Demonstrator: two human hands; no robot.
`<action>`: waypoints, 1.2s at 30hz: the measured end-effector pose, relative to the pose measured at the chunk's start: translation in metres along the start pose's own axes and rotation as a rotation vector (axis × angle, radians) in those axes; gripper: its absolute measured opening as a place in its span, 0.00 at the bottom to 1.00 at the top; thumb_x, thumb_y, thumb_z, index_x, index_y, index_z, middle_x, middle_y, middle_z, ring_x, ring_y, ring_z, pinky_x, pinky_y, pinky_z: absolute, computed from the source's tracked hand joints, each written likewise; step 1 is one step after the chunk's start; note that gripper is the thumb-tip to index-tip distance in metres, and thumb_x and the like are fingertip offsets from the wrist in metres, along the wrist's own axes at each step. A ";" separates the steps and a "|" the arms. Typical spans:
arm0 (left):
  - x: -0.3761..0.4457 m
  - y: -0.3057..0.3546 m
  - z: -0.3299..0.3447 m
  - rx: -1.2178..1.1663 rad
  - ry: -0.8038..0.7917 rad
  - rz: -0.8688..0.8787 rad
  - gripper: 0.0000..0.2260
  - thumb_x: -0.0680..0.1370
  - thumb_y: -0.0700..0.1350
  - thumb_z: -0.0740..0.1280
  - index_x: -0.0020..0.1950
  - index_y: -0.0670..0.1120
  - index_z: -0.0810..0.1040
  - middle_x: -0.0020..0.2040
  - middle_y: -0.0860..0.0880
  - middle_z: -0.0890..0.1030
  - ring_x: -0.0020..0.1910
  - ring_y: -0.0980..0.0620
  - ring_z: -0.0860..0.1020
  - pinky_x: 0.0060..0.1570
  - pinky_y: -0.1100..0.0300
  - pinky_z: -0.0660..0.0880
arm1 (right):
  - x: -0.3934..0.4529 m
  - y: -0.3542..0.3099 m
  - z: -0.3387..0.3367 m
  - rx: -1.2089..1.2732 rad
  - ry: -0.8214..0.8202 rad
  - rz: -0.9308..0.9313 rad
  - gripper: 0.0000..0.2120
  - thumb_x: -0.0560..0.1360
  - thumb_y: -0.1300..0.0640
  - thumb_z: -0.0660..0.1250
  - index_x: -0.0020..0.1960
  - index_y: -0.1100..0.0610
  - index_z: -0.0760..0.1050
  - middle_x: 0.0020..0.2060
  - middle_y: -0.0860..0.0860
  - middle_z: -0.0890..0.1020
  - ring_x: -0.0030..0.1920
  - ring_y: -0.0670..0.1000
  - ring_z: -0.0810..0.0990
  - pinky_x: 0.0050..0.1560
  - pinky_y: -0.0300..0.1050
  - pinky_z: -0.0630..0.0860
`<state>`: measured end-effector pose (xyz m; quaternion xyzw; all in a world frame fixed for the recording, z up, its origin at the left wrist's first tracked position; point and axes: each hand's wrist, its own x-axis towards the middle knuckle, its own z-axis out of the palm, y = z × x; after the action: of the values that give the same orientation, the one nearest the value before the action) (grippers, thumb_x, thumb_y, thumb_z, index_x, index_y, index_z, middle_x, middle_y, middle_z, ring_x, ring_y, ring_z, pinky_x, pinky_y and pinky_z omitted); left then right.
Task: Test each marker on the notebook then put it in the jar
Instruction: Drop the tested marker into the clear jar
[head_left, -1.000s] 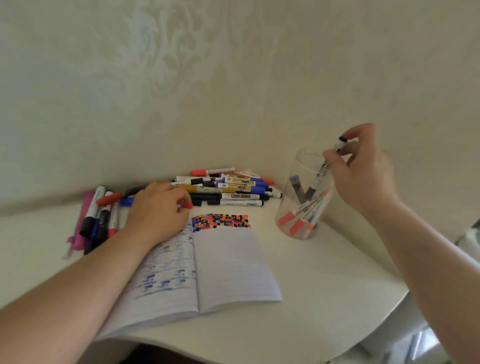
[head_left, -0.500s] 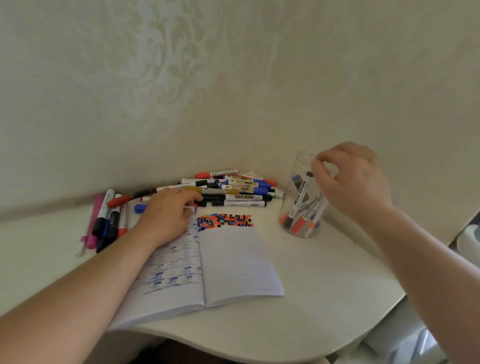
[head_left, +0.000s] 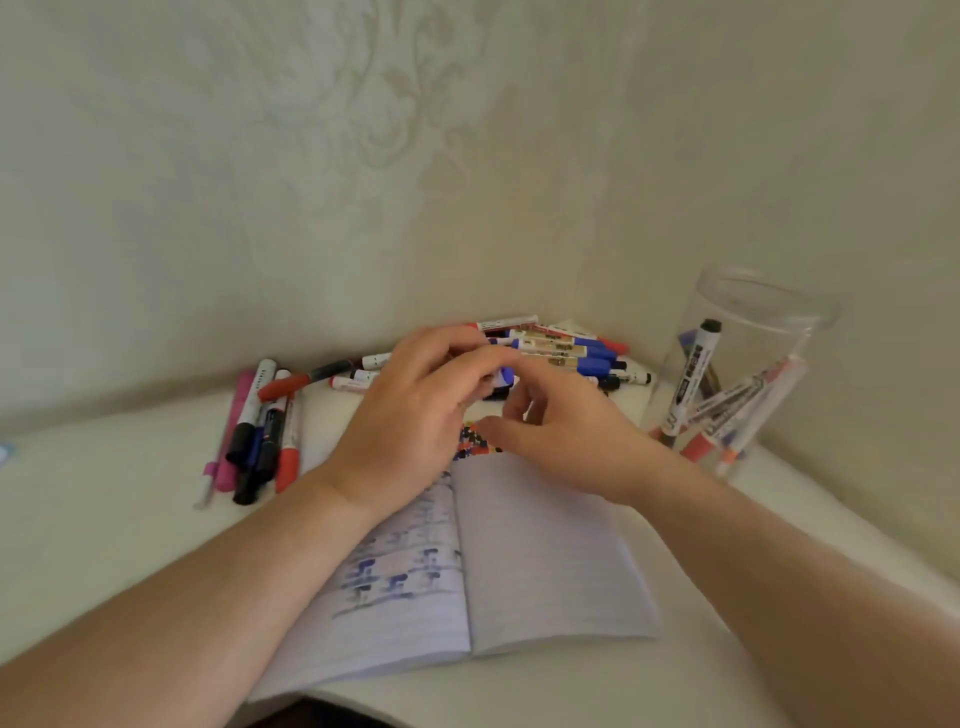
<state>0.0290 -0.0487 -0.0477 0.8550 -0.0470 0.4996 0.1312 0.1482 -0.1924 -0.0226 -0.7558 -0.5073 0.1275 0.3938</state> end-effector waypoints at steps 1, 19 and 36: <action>0.002 0.003 -0.002 -0.052 0.022 -0.009 0.11 0.81 0.37 0.68 0.62 0.43 0.82 0.57 0.49 0.80 0.56 0.51 0.79 0.60 0.64 0.74 | 0.004 0.001 0.005 0.082 -0.014 -0.042 0.17 0.76 0.52 0.75 0.53 0.29 0.77 0.40 0.47 0.83 0.37 0.43 0.79 0.40 0.46 0.75; 0.001 -0.026 0.003 -0.091 -0.464 -0.300 0.11 0.83 0.54 0.64 0.65 0.56 0.75 0.51 0.61 0.79 0.48 0.61 0.75 0.48 0.65 0.72 | 0.013 0.016 0.001 0.853 0.168 0.223 0.10 0.81 0.65 0.67 0.43 0.54 0.76 0.29 0.55 0.75 0.27 0.50 0.71 0.24 0.39 0.66; 0.001 -0.009 0.002 -0.097 -0.516 -0.327 0.15 0.80 0.64 0.57 0.59 0.58 0.74 0.33 0.57 0.76 0.32 0.56 0.74 0.34 0.50 0.74 | 0.011 0.016 0.007 0.857 0.085 0.117 0.17 0.74 0.59 0.74 0.32 0.49 0.71 0.32 0.58 0.77 0.30 0.51 0.76 0.33 0.44 0.69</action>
<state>0.0332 -0.0403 -0.0500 0.9426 0.0356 0.2355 0.2341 0.1596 -0.1828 -0.0370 -0.5560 -0.3483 0.3176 0.6846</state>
